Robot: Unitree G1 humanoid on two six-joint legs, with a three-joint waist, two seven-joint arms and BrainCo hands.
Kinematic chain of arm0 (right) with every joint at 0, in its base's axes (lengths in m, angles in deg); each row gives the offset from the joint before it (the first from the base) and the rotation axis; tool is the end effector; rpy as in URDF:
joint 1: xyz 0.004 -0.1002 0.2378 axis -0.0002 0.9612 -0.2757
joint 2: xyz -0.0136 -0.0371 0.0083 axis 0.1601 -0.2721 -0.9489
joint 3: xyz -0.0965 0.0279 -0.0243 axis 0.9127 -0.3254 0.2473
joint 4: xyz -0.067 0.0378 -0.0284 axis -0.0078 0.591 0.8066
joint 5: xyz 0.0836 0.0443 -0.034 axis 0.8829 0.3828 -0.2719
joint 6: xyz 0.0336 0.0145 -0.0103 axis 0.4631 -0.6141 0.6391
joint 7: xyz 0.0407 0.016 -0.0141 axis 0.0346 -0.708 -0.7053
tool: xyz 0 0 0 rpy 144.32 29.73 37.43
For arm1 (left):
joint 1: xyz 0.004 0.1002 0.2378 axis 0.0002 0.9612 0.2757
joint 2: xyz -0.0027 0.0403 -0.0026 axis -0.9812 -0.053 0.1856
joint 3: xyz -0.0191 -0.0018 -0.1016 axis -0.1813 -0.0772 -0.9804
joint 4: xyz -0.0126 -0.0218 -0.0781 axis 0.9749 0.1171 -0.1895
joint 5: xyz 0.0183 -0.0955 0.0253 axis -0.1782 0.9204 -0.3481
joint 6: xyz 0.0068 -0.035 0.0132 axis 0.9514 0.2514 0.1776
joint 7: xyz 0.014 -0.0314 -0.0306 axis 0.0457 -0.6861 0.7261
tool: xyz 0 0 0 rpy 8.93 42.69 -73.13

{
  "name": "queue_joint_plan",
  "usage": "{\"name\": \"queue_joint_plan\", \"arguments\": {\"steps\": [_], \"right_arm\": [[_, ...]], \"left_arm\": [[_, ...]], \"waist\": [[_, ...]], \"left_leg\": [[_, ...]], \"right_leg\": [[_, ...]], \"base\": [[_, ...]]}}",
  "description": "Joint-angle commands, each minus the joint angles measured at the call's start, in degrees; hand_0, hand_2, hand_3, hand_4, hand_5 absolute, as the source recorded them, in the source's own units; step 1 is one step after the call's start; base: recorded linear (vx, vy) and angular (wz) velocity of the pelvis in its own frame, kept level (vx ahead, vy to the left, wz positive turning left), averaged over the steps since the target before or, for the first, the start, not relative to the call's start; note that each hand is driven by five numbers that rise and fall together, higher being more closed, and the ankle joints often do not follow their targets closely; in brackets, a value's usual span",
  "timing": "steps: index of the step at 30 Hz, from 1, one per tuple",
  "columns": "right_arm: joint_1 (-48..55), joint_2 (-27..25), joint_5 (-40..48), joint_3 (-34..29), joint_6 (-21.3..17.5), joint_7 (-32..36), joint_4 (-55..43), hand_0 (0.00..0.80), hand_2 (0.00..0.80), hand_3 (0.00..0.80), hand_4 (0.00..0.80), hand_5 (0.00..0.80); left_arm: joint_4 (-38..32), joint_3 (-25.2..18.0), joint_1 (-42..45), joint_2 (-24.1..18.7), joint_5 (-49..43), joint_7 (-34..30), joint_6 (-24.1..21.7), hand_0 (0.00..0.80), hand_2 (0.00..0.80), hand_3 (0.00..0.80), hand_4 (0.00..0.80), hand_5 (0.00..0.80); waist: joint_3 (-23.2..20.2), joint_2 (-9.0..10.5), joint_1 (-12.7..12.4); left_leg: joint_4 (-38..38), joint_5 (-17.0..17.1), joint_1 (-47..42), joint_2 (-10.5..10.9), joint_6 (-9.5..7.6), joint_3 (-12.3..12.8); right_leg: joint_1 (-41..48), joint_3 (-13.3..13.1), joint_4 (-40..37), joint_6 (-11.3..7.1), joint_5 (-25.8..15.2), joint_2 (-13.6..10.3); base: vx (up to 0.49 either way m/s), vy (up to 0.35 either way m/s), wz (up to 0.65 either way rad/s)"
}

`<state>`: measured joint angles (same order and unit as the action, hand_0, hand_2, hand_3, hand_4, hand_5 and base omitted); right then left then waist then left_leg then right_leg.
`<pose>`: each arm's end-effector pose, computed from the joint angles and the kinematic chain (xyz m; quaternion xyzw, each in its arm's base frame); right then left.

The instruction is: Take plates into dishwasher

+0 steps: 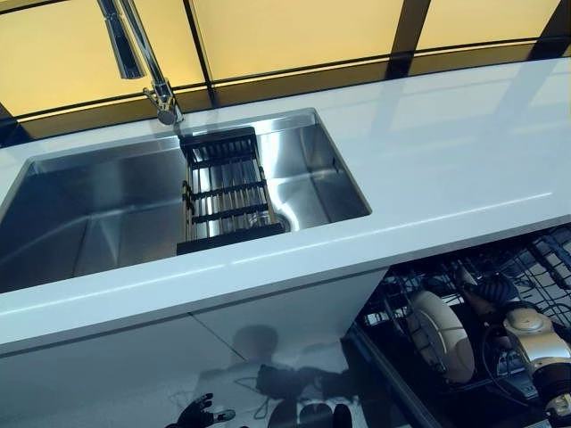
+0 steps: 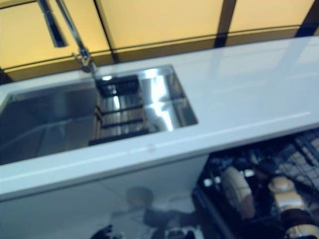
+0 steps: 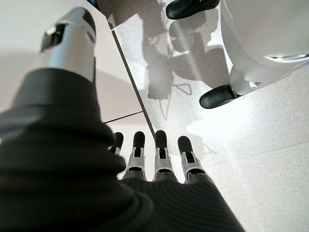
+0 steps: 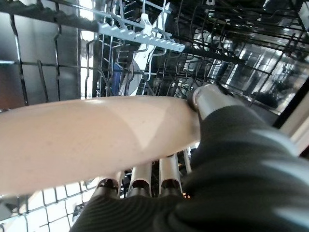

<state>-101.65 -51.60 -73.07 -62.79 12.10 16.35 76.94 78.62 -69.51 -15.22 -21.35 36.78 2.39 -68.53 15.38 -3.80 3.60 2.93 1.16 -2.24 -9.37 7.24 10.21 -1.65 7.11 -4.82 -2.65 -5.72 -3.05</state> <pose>0.2444 -0.3381 0.0786 -0.2970 0.2113 -0.1635 0.9167 0.1258 0.2222 -0.0953 0.0895 0.4485 -0.0186 0.8891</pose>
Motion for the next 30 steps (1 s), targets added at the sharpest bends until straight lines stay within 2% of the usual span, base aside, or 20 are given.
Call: {"name": "queue_joint_plan", "arguments": {"steps": [1,18,29,30], "right_arm": [[-5.1,-0.19,-2.08,3.28,-1.73,0.01,1.15,0.8,0.8,0.8,0.8,0.8],[-7.42,1.02,-4.14,5.95,-2.04,-0.05,4.8,0.8,0.8,0.8,0.8,0.8],[-7.96,0.93,-4.07,6.08,-0.93,-0.28,6.45,0.8,0.8,0.8,0.8,0.8],[-7.97,0.94,-3.97,6.06,-0.87,-0.43,6.51,0.765,0.765,0.765,0.765,0.765]], "left_arm": [[-0.17,2.48,-2.89,-2.79,-2.04,-0.93,-0.32,0.0,0.0,0.0,0.0,0.0],[-0.29,2.88,-5.1,-3.15,-2.06,-0.95,0.19,0.0,0.0,0.0,0.0,0.0],[-0.36,2.91,-5.66,-3.35,-1.95,-1.04,0.41,0.0,0.0,0.0,0.0,0.0],[-0.33,2.94,-5.7,-3.31,-1.93,-1.02,0.45,0.0,0.0,0.0,0.0,0.0]], "waist": [[-1.15,3.22,-1.14],[-0.12,3.33,-2.0],[-0.18,3.43,-2.22],[-0.22,3.45,-2.23]], "left_leg": [[-0.84,6.06,6.06,-0.48,-1.04,-1.03],[-0.69,6.23,6.89,-0.37,-1.23,-1.45],[-0.53,6.17,6.79,-0.21,-1.35,-1.51],[-0.51,6.16,6.78,-0.19,-1.36,-1.49]], "right_leg": [[-1.88,0.8,7.47,-0.3,5.01,-1.14],[-2.64,1.44,7.55,-0.31,4.82,-1.02],[-2.57,1.61,7.4,-0.3,4.69,-1.03],[-2.53,1.6,7.36,-0.3,4.69,-1.02]], "base": [[0.0,0.0,0.0],[-0.01,-0.004,0.02],[0.0,0.0,0.0],[0.0,0.0,0.0]]}}
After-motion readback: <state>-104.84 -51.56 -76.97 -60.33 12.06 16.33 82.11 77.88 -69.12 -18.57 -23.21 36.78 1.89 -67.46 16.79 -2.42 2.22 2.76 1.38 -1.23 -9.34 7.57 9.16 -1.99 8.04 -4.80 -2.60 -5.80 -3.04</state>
